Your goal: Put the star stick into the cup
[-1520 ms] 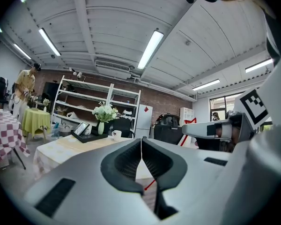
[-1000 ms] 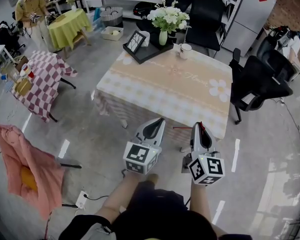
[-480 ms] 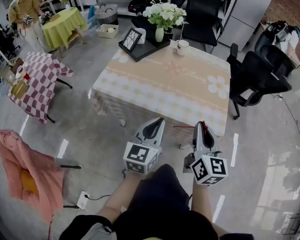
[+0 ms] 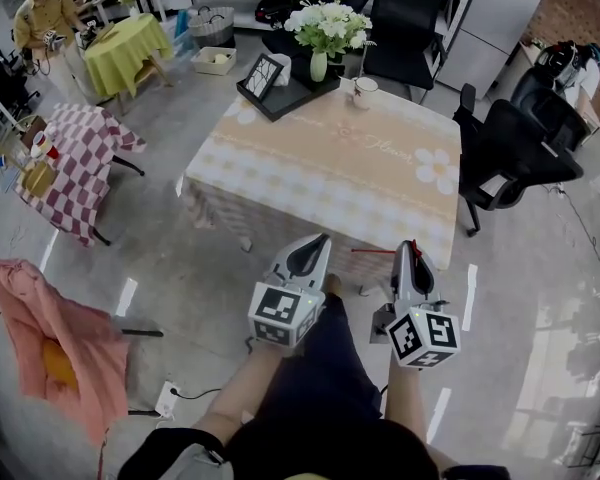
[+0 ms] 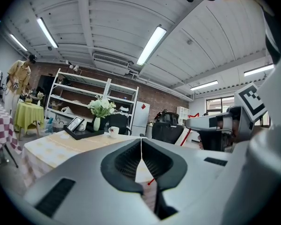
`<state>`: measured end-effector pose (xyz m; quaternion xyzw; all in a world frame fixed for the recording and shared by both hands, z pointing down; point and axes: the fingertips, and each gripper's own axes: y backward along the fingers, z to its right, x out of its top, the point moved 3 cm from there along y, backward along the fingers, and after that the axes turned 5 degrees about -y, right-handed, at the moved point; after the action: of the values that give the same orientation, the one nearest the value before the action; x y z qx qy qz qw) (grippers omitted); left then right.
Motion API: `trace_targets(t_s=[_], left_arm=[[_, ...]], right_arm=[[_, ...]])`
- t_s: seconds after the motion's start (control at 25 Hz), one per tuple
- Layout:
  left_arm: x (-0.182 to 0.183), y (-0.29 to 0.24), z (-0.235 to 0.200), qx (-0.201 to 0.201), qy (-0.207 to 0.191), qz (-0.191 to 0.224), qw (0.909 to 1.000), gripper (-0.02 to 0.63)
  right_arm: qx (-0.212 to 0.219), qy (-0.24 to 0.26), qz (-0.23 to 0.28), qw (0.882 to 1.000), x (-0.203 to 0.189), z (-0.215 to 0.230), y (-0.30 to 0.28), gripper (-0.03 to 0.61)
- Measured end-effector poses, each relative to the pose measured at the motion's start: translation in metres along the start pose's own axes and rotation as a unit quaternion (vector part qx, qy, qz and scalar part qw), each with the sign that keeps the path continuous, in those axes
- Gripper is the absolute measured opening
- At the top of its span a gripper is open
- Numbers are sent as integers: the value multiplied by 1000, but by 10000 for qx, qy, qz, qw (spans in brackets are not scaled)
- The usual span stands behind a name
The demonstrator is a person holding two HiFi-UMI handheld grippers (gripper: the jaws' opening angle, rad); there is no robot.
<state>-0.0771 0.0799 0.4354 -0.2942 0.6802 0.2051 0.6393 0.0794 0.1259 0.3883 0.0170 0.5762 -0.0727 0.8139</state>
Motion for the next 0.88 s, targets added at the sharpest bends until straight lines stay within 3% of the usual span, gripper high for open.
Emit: trace_targets(t_s=[0.88], left_arm=[[15, -65, -18, 74, -188, -22, 9998, 12]], right_arm=[[190, -16, 141, 9997, 28, 29, -64, 17]])
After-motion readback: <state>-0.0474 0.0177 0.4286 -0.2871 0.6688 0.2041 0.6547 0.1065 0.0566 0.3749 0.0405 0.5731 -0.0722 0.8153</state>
